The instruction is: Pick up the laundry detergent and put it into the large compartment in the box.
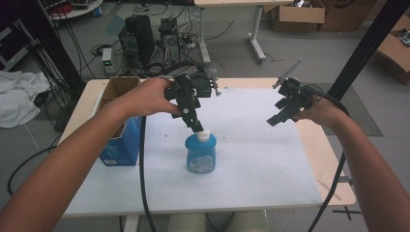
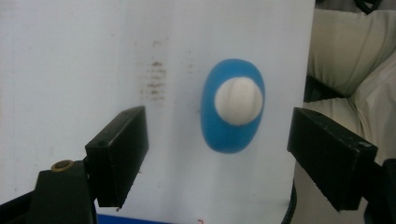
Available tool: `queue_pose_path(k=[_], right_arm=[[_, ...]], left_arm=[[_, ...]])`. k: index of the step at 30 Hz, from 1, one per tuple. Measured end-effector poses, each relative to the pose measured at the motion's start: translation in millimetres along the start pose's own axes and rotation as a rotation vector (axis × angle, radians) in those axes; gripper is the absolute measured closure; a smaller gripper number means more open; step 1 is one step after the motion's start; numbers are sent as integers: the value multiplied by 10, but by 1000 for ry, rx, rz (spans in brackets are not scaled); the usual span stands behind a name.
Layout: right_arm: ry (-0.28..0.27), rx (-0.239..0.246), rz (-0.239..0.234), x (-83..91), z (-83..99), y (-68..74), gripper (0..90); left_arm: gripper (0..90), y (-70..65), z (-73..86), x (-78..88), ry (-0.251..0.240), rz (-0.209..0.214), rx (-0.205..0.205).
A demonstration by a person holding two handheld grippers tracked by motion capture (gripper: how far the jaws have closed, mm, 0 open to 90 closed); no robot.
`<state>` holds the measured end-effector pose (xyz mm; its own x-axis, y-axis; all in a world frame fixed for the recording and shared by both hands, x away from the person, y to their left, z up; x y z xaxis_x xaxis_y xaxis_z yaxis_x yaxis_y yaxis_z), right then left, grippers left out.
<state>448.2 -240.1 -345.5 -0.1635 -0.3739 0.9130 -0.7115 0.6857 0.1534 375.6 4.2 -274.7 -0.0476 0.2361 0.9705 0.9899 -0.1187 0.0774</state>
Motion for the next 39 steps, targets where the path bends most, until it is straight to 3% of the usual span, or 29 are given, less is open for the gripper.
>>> queue_pose_path(k=[9,24,39], right_arm=[[5,5,-4,-31,-2,17,162],[11,3,-5,-65,10,21,161],[15,4,-9,-86,5,30,161]], left_arm=[[195,-89,-68,-132,21,22,-48],[191,-146,-56,-448,72,66,-53],[191,-162,-4,-680,92,61,-57]])
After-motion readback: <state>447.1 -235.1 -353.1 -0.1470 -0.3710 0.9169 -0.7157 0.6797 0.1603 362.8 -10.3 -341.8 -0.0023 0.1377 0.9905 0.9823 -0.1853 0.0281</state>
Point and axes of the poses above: each handheld gripper's, and its own axes: x roughly backward along the jaws, z roughly out of its underside, y roughly to its left, the point moved 9 cm from there along -x, roughly forward along the jaws, and after that the axes turned 14 degrees about -x, right-handed, at the moved point
